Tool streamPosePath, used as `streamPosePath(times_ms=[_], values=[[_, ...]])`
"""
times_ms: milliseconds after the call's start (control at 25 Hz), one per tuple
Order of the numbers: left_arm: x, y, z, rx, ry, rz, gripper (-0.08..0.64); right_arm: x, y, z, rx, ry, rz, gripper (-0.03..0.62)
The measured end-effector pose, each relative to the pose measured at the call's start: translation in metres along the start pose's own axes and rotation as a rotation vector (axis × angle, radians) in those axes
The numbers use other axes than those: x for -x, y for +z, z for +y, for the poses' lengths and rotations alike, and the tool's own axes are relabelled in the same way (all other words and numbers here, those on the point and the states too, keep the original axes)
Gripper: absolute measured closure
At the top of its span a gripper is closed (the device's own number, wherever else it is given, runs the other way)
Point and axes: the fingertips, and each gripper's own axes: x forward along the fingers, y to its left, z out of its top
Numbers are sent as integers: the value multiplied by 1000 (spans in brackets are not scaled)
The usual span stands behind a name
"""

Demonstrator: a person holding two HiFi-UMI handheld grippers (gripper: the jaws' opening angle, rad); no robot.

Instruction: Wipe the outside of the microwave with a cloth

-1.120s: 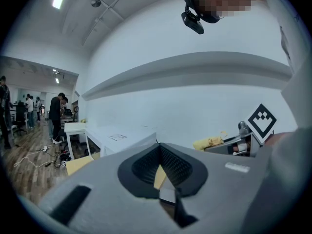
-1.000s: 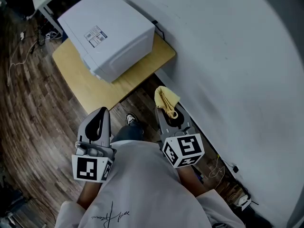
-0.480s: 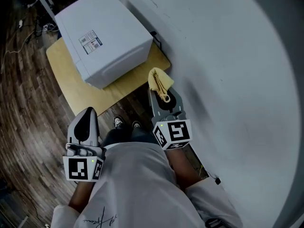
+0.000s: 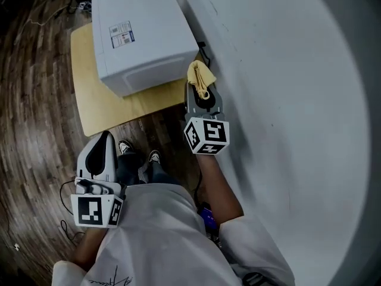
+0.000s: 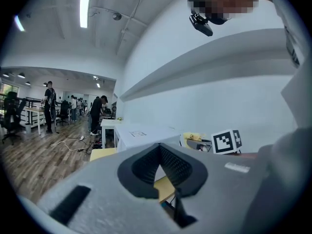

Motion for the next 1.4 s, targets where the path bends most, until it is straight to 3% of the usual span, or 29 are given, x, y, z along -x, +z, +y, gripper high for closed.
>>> streamPosePath(times_ms=[240, 600, 1400], values=[[10, -12, -16, 9, 30, 13, 571, -27, -18, -30, 39, -41, 5, 480], [20, -30, -15, 15, 6, 80, 571, -52, -25, -32, 79, -91, -21, 482], [26, -42, -1, 37, -18, 112, 569, -59, -36, 16, 86, -26, -3, 480]])
